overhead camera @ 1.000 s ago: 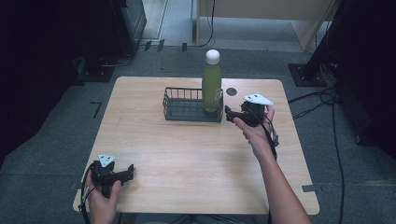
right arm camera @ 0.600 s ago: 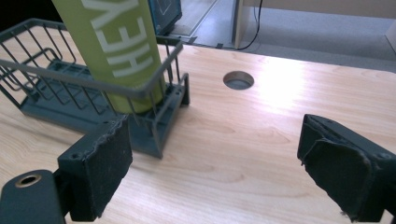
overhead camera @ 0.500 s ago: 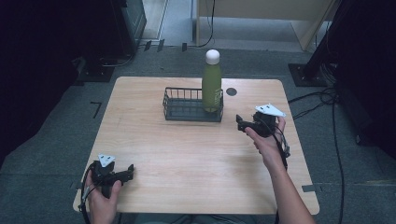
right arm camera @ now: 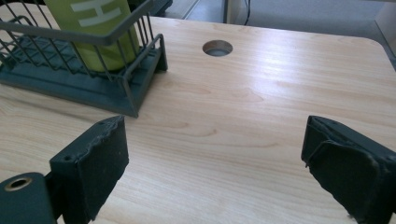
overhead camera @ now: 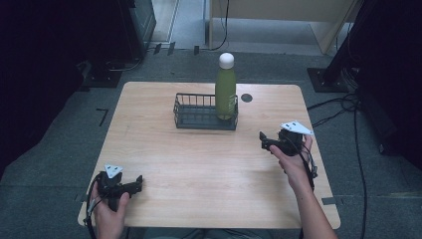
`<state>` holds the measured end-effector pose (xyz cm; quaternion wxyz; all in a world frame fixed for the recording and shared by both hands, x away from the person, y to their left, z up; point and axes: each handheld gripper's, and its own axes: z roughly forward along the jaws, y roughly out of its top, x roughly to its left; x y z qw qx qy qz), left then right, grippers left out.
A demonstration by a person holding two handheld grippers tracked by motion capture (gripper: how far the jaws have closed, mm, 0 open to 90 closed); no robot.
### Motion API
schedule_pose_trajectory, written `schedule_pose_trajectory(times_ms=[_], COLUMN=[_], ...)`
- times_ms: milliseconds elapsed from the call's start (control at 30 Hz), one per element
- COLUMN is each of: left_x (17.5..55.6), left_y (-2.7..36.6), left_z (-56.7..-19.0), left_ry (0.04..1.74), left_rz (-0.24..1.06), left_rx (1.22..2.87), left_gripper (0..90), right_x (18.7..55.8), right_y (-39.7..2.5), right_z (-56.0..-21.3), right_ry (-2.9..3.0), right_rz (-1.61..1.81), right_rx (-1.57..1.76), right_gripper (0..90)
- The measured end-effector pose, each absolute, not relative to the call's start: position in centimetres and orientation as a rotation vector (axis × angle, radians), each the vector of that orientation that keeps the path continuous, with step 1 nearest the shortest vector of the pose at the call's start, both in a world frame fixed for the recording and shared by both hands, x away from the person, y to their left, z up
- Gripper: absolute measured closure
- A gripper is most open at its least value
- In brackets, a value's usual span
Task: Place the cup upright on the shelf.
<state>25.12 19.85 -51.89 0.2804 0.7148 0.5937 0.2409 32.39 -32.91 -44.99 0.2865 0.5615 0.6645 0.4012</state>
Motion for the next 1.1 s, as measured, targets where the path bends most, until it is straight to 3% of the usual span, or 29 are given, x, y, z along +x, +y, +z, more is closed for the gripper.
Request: schedule_pose_trajectory(times_ms=[1100], left_x=[25.1], left_y=[19.9], left_z=[-51.9], left_ry=[1.591], left_rz=[0.646], left_rx=[1.919], left_gripper=[0.0], right_x=[27.2], right_y=[-37.2], right_z=[-49.3], right_ry=[1.752], right_rz=[1.019], right_rx=[1.601], right_gripper=[4.4])
